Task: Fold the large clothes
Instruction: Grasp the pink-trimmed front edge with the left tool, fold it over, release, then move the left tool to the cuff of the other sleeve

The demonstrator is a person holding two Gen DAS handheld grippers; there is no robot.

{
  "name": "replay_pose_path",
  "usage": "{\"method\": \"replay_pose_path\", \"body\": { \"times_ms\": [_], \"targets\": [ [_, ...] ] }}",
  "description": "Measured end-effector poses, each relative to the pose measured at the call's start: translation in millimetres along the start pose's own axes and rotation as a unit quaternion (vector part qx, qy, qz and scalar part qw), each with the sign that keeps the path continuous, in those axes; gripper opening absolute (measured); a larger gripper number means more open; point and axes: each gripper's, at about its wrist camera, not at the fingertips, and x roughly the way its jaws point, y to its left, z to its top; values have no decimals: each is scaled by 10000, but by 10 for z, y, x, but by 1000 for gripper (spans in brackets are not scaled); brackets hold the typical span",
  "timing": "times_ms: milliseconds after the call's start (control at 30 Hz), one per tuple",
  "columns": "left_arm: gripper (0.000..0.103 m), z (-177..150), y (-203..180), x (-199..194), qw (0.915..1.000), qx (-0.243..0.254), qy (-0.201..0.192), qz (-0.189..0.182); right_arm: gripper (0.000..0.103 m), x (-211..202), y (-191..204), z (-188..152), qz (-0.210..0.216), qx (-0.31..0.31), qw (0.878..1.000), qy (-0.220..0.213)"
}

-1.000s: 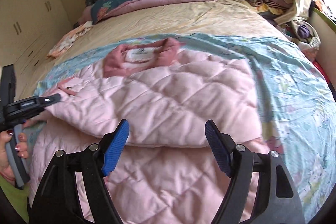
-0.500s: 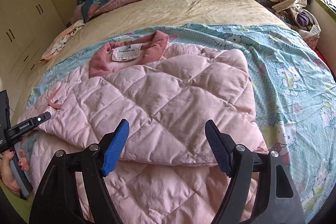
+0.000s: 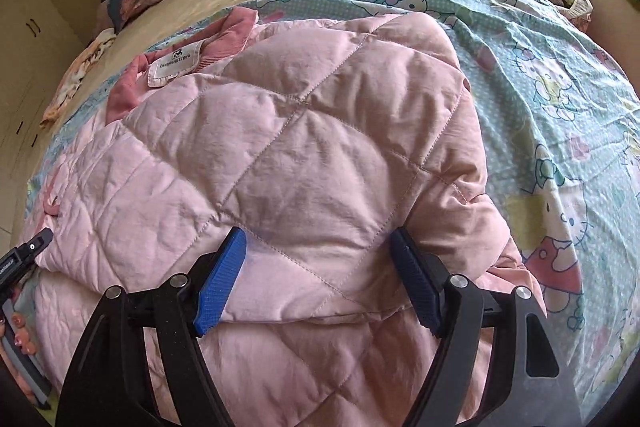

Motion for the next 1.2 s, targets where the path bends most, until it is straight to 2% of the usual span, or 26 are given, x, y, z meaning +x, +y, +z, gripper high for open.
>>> {"method": "replay_pose_path", "body": {
  "times_ms": [167, 300, 367, 433, 500, 800, 1200],
  "targets": [
    [22, 11, -44, -120, 9998, 166, -64, 127, 78, -369, 88, -54, 239, -93, 9988, -411],
    [45, 8, -63, -254, 9995, 224, -148, 163, 88, -630, 193, -109, 446, -150, 9964, -711],
    [61, 2, -62, -320, 9994, 219, -190, 190, 89, -728, 257, -121, 474, -198, 9954, -813],
    [82, -4, -43, -388, 9994, 165, -224, 211, 93, -822, 331, -130, 518, -246, 9942, -908],
    [94, -5, -12, -458, 9993, 105, -275, 223, 94, -890, 403, -134, 532, -321, 9931, -990],
    [94, -45, 161, -673, 9989, -52, -340, 328, 96, -1126, 788, -203, 711, -622, 9889, -1149],
    [94, -115, 528, -988, 9965, -333, -619, 448, 96, -1296, 1453, -306, 1008, -1123, 9808, -1237]
  ]
}}
